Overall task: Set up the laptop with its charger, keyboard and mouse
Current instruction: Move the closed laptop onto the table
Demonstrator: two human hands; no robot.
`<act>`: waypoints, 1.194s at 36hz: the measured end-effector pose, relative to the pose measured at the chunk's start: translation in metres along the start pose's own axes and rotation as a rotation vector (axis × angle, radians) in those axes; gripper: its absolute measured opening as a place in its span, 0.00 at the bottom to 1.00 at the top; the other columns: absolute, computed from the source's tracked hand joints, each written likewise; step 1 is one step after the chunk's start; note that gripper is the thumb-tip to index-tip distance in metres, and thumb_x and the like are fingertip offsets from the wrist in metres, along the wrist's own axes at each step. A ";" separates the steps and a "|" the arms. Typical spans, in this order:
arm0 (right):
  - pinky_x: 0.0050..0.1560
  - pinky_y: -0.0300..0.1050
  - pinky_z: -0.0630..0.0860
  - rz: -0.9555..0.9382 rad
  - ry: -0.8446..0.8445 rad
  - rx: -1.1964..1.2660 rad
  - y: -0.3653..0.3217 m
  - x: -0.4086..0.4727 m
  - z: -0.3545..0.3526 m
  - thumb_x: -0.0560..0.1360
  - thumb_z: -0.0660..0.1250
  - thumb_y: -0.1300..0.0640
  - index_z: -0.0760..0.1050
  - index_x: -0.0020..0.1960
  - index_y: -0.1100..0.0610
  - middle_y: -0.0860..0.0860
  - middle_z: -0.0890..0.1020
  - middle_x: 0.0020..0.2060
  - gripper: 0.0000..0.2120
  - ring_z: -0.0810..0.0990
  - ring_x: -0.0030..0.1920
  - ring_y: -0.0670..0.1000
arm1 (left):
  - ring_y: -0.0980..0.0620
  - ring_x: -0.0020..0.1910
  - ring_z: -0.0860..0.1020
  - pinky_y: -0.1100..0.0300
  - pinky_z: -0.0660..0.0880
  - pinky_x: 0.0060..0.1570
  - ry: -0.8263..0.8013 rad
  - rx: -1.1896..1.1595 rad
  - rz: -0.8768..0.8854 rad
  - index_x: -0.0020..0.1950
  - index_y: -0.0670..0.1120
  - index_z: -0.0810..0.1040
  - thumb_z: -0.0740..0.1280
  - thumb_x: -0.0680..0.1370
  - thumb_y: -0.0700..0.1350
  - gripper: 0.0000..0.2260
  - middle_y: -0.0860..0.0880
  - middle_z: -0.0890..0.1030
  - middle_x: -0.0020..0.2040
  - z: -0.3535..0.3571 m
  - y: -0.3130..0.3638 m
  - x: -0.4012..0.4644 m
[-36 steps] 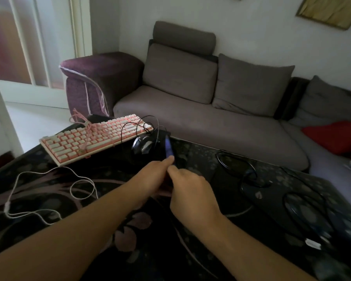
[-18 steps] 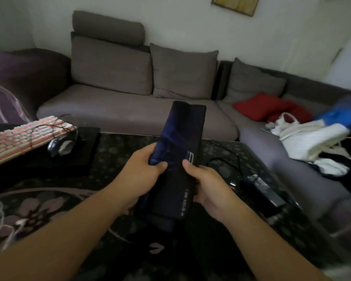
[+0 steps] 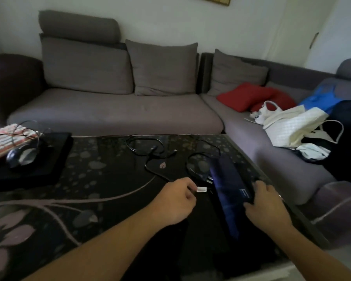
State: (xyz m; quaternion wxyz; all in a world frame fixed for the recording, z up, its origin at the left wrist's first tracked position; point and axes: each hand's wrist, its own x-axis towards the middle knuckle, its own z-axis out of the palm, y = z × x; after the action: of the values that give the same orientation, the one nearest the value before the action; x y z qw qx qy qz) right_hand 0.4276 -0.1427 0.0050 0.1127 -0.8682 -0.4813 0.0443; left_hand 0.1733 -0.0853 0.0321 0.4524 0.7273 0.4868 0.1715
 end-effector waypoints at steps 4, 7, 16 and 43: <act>0.61 0.56 0.76 -0.057 0.088 -0.133 -0.036 -0.023 -0.007 0.71 0.76 0.55 0.70 0.67 0.59 0.63 0.73 0.66 0.28 0.75 0.63 0.64 | 0.61 0.47 0.83 0.60 0.82 0.52 0.041 0.088 0.002 0.62 0.55 0.79 0.67 0.82 0.42 0.11 0.56 0.85 0.47 -0.029 -0.021 -0.018; 0.65 0.51 0.74 -0.205 0.034 -0.058 -0.091 -0.042 -0.004 0.72 0.76 0.56 0.73 0.67 0.55 0.56 0.71 0.66 0.25 0.73 0.65 0.57 | 0.62 0.48 0.82 0.62 0.81 0.49 0.132 0.102 -0.052 0.62 0.57 0.78 0.67 0.83 0.43 0.11 0.56 0.83 0.48 -0.063 -0.047 -0.040; 0.59 0.34 0.71 -0.656 -0.336 0.153 -0.290 -0.108 0.041 0.78 0.71 0.56 0.71 0.62 0.43 0.40 0.69 0.58 0.16 0.74 0.57 0.39 | 0.54 0.49 0.82 0.55 0.81 0.52 0.529 0.306 -0.213 0.53 0.54 0.78 0.66 0.77 0.41 0.09 0.54 0.83 0.47 -0.202 -0.161 -0.112; 0.43 0.43 0.74 -0.827 -0.394 0.431 -0.555 -0.050 0.144 0.73 0.75 0.57 0.74 0.56 0.48 0.55 0.74 0.60 0.15 0.78 0.50 0.52 | 0.37 0.47 0.82 0.55 0.77 0.39 0.586 -0.407 -0.336 0.48 0.35 0.84 0.68 0.65 0.29 0.13 0.38 0.82 0.46 -0.320 -0.241 -0.053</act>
State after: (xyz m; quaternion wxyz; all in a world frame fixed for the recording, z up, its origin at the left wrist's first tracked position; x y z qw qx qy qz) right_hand -0.0839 0.1207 -0.0041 0.2046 -0.5372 -0.7768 0.2571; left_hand -0.2053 0.0540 0.0131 0.4510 0.4533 0.6635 0.3884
